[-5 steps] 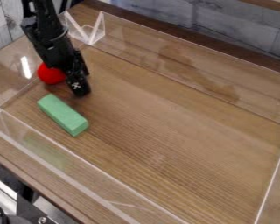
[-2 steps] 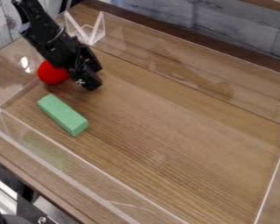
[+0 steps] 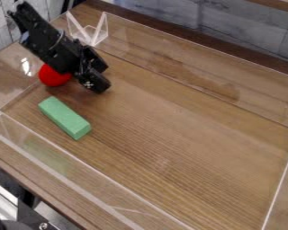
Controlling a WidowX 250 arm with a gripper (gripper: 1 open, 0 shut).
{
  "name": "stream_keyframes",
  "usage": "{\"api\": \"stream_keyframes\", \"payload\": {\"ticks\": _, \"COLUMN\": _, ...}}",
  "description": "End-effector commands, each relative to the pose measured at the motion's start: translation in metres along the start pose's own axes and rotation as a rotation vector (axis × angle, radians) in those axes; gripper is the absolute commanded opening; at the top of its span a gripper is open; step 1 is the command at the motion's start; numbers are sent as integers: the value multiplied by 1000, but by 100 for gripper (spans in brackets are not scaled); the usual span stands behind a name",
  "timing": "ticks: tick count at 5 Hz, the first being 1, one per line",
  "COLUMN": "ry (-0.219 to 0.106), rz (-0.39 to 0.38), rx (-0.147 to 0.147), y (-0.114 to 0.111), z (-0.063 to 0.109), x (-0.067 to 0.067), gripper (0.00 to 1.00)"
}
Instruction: Put the green stick in the brown bowl
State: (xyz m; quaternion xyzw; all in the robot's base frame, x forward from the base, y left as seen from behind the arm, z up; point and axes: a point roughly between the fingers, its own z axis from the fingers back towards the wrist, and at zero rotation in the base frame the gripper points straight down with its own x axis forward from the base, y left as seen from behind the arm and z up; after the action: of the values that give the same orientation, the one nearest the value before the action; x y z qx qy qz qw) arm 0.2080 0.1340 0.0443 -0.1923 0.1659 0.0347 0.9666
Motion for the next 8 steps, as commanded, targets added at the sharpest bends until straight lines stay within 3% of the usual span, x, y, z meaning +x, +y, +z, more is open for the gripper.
{"api": "stream_keyframes", "payload": {"ticks": 1, "ry": -27, "rz": 4, "rx": 17, "y": -1, "z": 10, "x": -2, "gripper": 0}}
{"api": "stream_keyframes", "payload": {"ticks": 3, "ry": -73, "rz": -13, "rx": -8, "y": -28, "z": 42, "x": -1, "gripper": 0}}
{"api": "stream_keyframes", "payload": {"ticks": 4, "ry": -75, "rz": -11, "rx": -9, "y": -31, "z": 44, "x": -4, "gripper": 0}}
{"api": "stream_keyframes", "payload": {"ticks": 8, "ry": -48, "rz": 22, "rx": -10, "y": -28, "z": 25, "x": -1, "gripper": 0}}
